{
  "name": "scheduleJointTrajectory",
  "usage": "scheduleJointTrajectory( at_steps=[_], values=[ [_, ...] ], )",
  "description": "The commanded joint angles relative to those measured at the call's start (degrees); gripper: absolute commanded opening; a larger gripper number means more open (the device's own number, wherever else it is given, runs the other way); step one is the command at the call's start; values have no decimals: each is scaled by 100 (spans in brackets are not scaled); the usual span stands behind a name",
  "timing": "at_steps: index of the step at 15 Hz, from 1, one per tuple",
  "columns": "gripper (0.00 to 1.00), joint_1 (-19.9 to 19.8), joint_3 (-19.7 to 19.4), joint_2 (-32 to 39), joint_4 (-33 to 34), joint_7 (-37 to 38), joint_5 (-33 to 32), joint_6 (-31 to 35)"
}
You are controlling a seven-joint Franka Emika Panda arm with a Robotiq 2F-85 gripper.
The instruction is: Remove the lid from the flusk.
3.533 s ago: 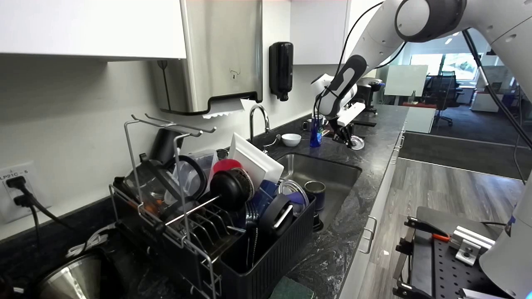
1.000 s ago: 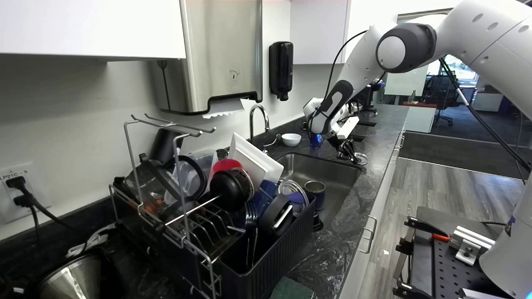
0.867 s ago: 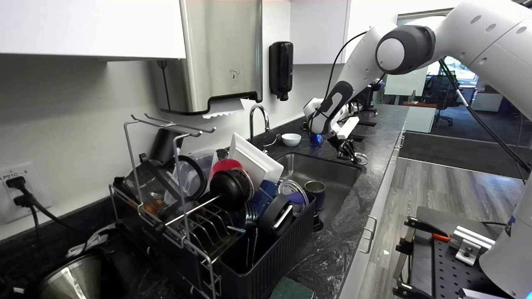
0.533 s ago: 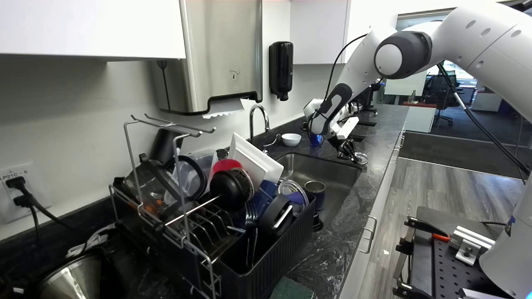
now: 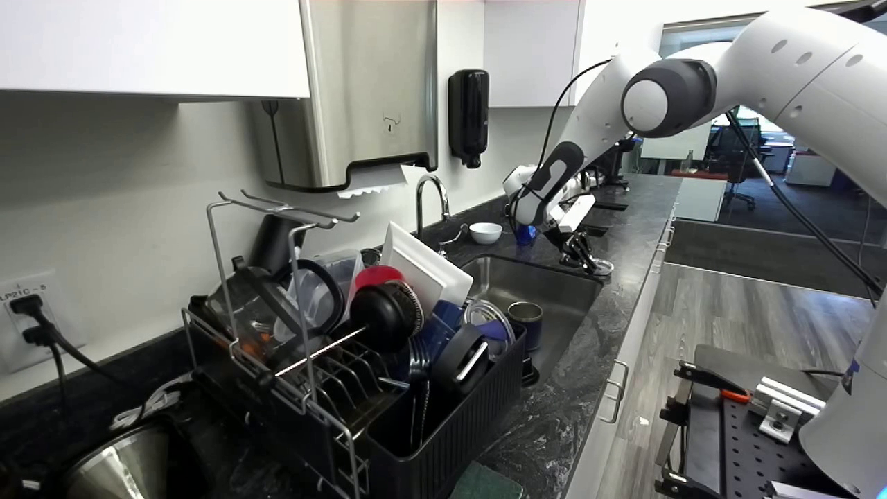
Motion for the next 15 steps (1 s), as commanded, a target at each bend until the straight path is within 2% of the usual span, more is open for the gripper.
scheduleJointTrajectory(
  at_steps=[1,8,15],
  values=[
    [47,-87,80,128,278,-105,75,-276],
    [98,-83,110,-84,144,-70,111,-189],
    [100,-111,165,-993,-362,-121,174,109]
  ],
)
